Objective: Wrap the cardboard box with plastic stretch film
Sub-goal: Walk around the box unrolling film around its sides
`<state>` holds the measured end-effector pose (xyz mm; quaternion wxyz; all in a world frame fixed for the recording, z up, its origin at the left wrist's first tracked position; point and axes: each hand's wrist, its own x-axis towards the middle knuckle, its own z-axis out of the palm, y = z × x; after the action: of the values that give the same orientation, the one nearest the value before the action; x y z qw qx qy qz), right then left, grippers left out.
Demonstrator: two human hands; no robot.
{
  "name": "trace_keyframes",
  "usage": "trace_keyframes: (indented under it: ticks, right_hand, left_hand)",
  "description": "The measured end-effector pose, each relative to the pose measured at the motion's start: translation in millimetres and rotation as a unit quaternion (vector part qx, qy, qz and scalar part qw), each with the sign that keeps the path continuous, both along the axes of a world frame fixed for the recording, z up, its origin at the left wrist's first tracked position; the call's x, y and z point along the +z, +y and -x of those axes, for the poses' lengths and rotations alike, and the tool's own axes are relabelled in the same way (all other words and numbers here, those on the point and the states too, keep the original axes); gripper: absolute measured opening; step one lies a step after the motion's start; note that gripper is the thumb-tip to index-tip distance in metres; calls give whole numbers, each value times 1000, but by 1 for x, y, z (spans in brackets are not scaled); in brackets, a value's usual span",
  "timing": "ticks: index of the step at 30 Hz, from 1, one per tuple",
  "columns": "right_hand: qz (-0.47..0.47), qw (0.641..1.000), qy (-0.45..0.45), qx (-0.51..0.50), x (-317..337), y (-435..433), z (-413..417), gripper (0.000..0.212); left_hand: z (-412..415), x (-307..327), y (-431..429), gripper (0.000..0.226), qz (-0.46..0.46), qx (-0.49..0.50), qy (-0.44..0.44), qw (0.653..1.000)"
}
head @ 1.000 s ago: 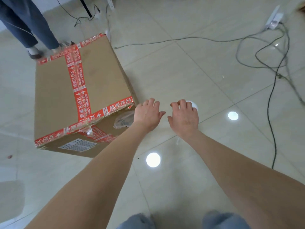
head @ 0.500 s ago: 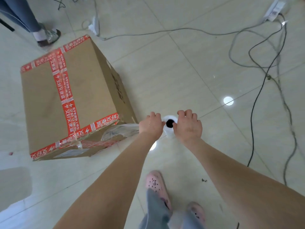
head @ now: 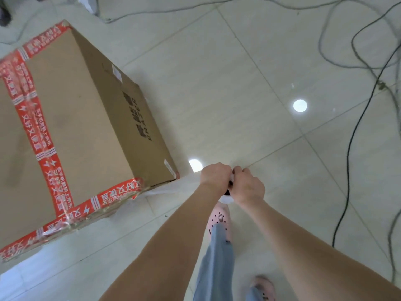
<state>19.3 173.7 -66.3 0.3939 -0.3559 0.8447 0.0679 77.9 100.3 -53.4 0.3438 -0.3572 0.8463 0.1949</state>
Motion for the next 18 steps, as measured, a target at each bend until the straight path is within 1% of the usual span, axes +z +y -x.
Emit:
trace_keyframes:
  ticks: [3, 6, 9, 12, 16, 18]
  right_hand:
    - [15, 999, 25, 17, -1, -14, 6, 22]
    - [40, 998, 33, 29, 3, -40, 13, 17]
    - [61, 996, 42, 48, 10, -71, 22, 16]
    - [78, 994, 35, 61, 18, -101, 30, 19]
    - [113, 990, 21, 85, 24, -143, 38, 29]
    - [127, 987, 31, 98, 22, -165, 42, 28]
  left_hand:
    - [3, -1, -13, 13, -11, 4, 12, 1000]
    - [5, 1, -36, 15, -23, 60, 32, 997]
    - [6, 5, -63, 13, -13, 109, 62, 992]
    - [6, 10, -88, 14, 2, 154, 93, 984]
    - [9, 11, -123, 14, 27, 241, 118, 963]
    - [11, 10, -139, 15, 38, 282, 125, 951]
